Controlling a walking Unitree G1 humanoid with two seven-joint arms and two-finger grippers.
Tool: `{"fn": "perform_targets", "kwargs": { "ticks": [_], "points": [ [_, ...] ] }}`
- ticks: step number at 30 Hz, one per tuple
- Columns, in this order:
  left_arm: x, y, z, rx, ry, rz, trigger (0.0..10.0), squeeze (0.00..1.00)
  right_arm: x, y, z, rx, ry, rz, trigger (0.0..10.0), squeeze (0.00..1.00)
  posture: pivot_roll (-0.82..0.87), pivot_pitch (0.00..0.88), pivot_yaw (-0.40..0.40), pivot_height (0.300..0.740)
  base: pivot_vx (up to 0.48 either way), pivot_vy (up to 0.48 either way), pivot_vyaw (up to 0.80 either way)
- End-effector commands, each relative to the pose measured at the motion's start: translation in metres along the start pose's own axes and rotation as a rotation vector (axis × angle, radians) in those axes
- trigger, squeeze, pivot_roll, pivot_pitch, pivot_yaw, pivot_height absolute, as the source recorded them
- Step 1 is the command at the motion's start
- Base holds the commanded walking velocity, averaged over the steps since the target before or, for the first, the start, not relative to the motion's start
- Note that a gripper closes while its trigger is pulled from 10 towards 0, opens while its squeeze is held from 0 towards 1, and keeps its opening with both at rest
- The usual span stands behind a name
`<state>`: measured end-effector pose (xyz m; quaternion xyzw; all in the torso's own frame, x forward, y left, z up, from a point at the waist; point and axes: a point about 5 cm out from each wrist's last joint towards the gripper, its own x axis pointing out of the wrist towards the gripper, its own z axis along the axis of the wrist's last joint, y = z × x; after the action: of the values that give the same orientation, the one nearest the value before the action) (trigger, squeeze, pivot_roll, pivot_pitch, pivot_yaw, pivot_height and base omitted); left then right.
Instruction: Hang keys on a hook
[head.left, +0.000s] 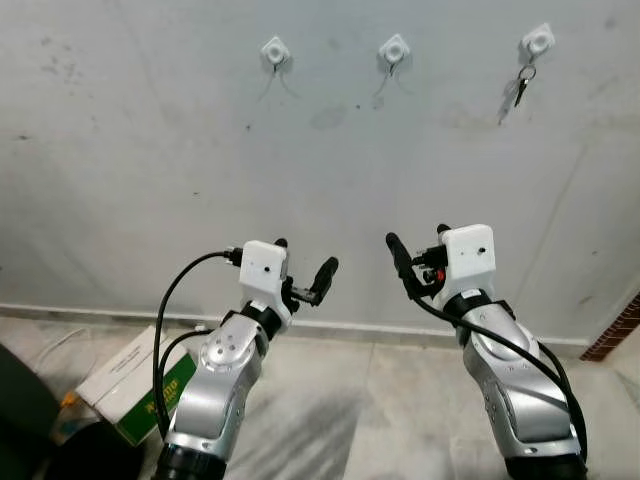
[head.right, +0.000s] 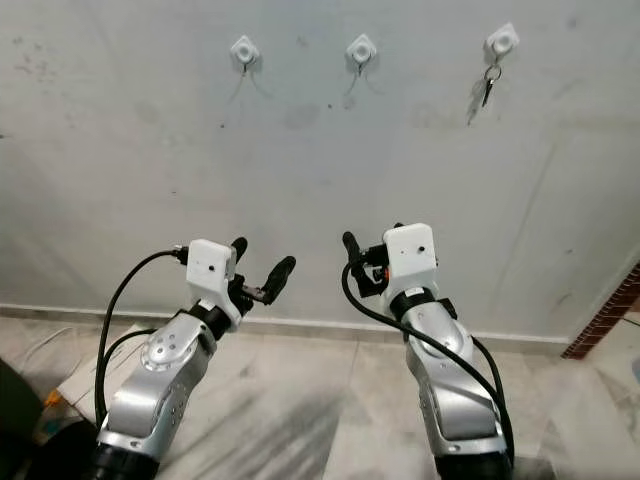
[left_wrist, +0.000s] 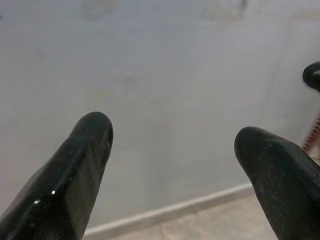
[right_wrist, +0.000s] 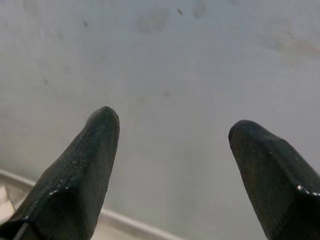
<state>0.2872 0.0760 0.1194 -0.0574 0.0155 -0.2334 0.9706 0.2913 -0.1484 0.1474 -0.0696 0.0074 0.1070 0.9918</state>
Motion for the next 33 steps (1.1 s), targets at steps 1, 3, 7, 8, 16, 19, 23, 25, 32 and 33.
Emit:
{"fn": "perform_targets", "kwargs": {
  "ticks": [1,3,7,8,16,19,23,25,32,33],
  "points": [
    [-0.0004,0.0027,0.0016,0.017,-0.001,-0.001,10.0,0.0,0.0021,0.0009,0.005,-0.01,-0.015,-0.003,10.0,0.0,-0.08,0.0,0.096,0.74,-0.289,0.0,0.0],
    [-0.0003,0.0024,0.0017,0.015,-0.001,-0.001,10.0,0.0,0.0025,0.0002,0.0054,-0.005,-0.016,-0.005,10.0,0.0,-0.08,0.0,0.094,0.74,-0.292,0.0,0.0],
    [-0.0004,0.0019,0.0015,0.014,-0.001,-0.003,10.0,0.0,0.0028,0.0003,0.0059,-0.004,-0.017,-0.002,10.0,0.0,-0.08,0.0,0.092,0.74,-0.288,0.0,0.0],
    [-0.0006,0.0018,0.0011,0.012,-0.001,-0.003,10.0,0.0,0.0027,0.0005,0.0057,-0.004,-0.016,0.0,10.0,0.0,-0.08,0.0,0.092,0.74,-0.289,0.0,0.0],
    [-0.0003,0.0015,0.0008,0.013,0.0,-0.008,10.0,0.0,0.0027,0.0018,0.005,-0.007,-0.012,0.006,10.0,0.0,-0.08,0.0,0.091,0.74,-0.263,0.0,0.0],
    [-0.0007,0.0015,0.001,0.012,-0.001,-0.01,10.0,0.0,0.0026,0.0027,0.0048,-0.009,-0.012,0.007,10.0,0.0,-0.08,0.0,0.092,0.74,-0.167,0.0,0.0],
    [-0.0013,0.002,0.0008,0.015,-0.001,-0.009,10.0,0.0,0.0024,0.0034,0.0048,-0.012,-0.013,0.01,10.0,0.0,-0.08,0.0,0.093,0.74,0.0,0.0,0.0],
    [-0.0014,0.0024,0.0002,0.015,0.004,-0.008,10.0,0.0,0.0025,0.0036,0.0053,-0.019,-0.016,0.011,10.0,0.0,-0.08,0.0,0.094,0.74,0.0,0.0,0.0],
    [-0.0009,0.0075,-0.0005,-0.009,0.011,0.021,10.0,0.0,0.0029,0.0048,0.0053,-0.011,-0.015,0.013,10.0,0.0,-0.08,0.0,0.098,0.74,0.0,0.0,0.0],
    [-0.0003,0.0078,0.0001,-0.009,0.01,0.019,10.0,0.0,0.003,0.0054,0.0046,-0.009,-0.009,0.014,10.0,0.0,-0.08,0.0,0.099,0.74,0.0,0.0,0.0]
  ]
}}
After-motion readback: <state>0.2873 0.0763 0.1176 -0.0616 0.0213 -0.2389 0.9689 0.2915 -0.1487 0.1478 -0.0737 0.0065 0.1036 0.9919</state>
